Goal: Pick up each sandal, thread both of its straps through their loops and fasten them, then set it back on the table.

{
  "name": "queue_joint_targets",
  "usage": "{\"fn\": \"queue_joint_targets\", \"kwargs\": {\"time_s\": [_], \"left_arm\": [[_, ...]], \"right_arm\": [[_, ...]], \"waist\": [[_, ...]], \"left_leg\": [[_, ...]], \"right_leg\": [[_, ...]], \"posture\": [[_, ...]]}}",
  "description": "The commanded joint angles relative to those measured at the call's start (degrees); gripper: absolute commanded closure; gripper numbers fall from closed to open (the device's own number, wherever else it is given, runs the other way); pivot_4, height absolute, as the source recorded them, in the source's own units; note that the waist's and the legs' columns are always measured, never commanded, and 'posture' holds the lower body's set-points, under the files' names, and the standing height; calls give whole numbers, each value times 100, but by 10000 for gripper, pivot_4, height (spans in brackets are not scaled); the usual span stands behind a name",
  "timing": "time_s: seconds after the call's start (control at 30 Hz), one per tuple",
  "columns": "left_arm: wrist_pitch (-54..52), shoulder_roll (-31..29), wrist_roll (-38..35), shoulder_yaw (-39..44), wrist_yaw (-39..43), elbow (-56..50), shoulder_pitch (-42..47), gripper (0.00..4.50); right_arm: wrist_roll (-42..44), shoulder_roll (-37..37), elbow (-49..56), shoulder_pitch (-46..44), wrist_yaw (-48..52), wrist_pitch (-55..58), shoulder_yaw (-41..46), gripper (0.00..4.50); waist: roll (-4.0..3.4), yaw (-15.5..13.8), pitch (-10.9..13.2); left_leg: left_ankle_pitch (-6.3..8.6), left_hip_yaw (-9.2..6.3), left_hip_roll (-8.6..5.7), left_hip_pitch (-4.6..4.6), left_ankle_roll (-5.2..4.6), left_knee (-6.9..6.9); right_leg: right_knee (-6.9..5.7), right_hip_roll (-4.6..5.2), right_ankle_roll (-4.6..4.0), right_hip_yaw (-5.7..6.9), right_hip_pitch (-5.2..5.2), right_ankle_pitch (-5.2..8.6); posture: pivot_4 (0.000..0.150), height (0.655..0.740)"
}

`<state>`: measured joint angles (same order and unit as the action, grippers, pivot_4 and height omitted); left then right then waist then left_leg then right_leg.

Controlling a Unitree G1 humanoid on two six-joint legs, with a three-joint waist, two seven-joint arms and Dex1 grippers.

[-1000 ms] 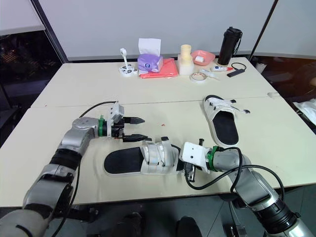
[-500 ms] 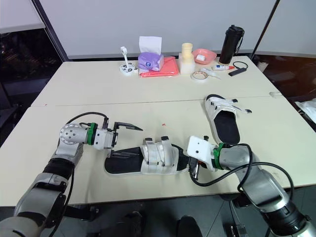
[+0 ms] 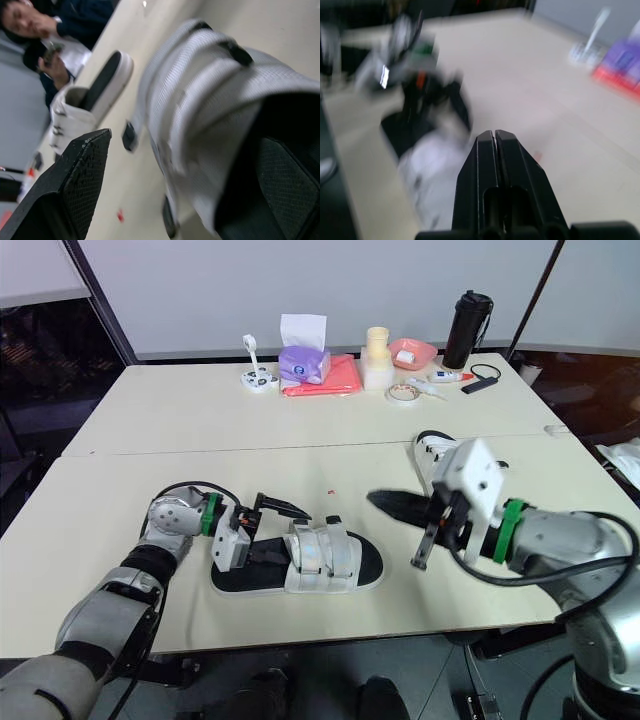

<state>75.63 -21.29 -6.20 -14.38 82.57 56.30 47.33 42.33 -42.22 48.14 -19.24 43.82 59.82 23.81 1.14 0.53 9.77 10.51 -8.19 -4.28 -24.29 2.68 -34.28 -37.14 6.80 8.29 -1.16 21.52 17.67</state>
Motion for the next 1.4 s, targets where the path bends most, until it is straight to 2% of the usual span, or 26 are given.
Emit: {"fn": "queue_joint_targets", "kwargs": {"time_s": [0.03, 0.33, 0.43, 0.63, 0.7, 0.77, 0.87, 0.97, 1.03, 1.2, 1.4], "left_arm": [[448, 81, 330, -90, -524, 201, 120, 577], [1130, 433, 1973, 15, -2388, 572, 160, 577], [1052, 496, 2624, 28, -3103, 499, 146, 9161], [796, 459, 3618, -146, -4372, 396, 135, 38784], [525, 403, 3858, -226, -4744, 375, 140, 44853], [146, 374, 3847, -283, -4895, 460, 147, 44853], [-137, 311, 3163, -298, -4572, 620, 100, 44853], [-838, 215, 2632, -235, -4037, 562, 67, 44853], [-1213, 113, 2378, -135, -3968, 414, 83, 44853], [-2691, -106, 2621, -64, -4617, -87, 327, 44853], [-5293, 111, 4028, -371, -6551, -998, 775, 44853]], "right_arm": [[714, -66, 209, -205, -520, 303, 342, 45000], [1619, -439, 139, -326, -1418, 313, 377, 45000], [1758, -555, 124, -287, -1585, 223, 312, 45000], [1905, -722, 96, -215, -1807, 52, 175, 45000], [1919, -759, 80, -182, -1847, -14, 127, 45000], [1927, -794, 67, -151, -1885, -83, 71, 45000], [1883, -819, 41, -121, -1921, -188, -51, 45000], [1852, -833, -1, -113, -1934, -312, -165, 45000], [1804, -837, -35, -104, -1921, -394, -245, 45000], [1655, -850, -116, -70, -1866, -602, -445, 45000], [1469, -833, -227, -104, -1768, -826, -677, 45000]], "waist": [[0, -1, 0], [0, -1, 0], [0, 4, 0], [-4, -9, -3], [-7, -15, -5], [-11, -22, -7], [-17, -29, -10], [-18, 6, -11], [-18, 16, -11], [-16, 39, -10], [-9, 27, -3]], "left_leg": [[0, -1, 0, 0, 0, 0], [-1, 0, -9, 0, -1, -4], [-1, 1, -10, 0, -2, -4], [-1, 1, -11, 3, -2, -5], [-1, 1, -12, 10, -2, -9], [-1, 1, -13, 16, -2, -11], [-2, 1, -11, 31, -3, -17], [-2, 2, -8, 32, -3, -20], [-2, 2, -6, 33, -4, -20], [-2, 3, 0, 32, -4, -20], [-2, 4, -2, 17, -4, -22]], "right_leg": [[1, 0, 0, 1, -1, 0], [-4, 0, 3, 1, -1, -1], [-4, 0, 4, 1, -2, -1], [-9, -1, 5, 1, -5, -1], [-8, -1, 7, 1, -14, -2], [-9, -1, 9, 1, -20, -3], [-10, -1, 11, 1, -36, -3], [-10, -2, 11, 1, -36, -3], [-11, -4, 10, 1, -35, -3], [-18, -10, 8, 0, -28, -5], [-19, -12, 9, -1, -15, -4]], "posture": [[1500, 7344], [1500, 7344], [1500, 7344], [1500, 7344], [1500, 7344], [1500, 7344], [1500, 7344], [1500, 7344], [1500, 7344], [1500, 7344], [1500, 7344]]}}
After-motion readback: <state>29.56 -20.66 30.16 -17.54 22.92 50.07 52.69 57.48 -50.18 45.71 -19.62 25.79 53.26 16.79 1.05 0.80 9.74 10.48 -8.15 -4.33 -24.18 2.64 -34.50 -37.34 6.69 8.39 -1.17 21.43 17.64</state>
